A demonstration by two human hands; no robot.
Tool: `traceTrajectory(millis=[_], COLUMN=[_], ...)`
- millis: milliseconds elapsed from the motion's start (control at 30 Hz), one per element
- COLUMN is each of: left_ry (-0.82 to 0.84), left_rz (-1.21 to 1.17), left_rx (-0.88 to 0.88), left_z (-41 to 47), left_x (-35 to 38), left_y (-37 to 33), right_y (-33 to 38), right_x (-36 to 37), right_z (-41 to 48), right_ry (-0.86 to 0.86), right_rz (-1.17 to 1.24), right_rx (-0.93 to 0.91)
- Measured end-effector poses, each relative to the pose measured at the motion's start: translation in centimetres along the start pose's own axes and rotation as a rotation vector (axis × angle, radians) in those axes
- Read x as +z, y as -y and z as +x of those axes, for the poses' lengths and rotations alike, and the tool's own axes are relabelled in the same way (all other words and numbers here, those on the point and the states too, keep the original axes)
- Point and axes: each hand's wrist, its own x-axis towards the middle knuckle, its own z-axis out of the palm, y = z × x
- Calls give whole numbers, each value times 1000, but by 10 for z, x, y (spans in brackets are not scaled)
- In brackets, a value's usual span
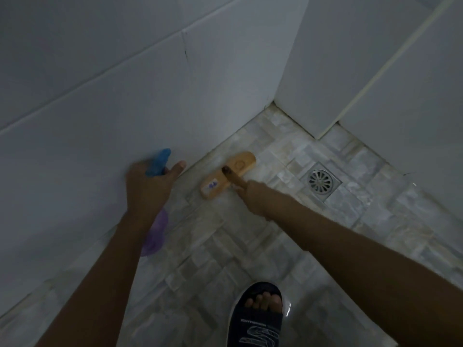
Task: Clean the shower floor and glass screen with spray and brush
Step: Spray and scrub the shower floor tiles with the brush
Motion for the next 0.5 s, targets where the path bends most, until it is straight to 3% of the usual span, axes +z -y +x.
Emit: traceTrajectory(millis=[100,300,500], left_ry=[18,106,248], left_rz=[50,-33,-33], left_rx=[43,69,115], left_z=[0,-8,-27], left_x=[9,35,80], left_y=[-4,-23,-51], right_y=[4,-55,-107], right_x=[-37,-117,-86], right_z=[43,76,37], right_ry=[-102,-238,-258], right_rz=[77,183,185], right_rx=[29,247,262])
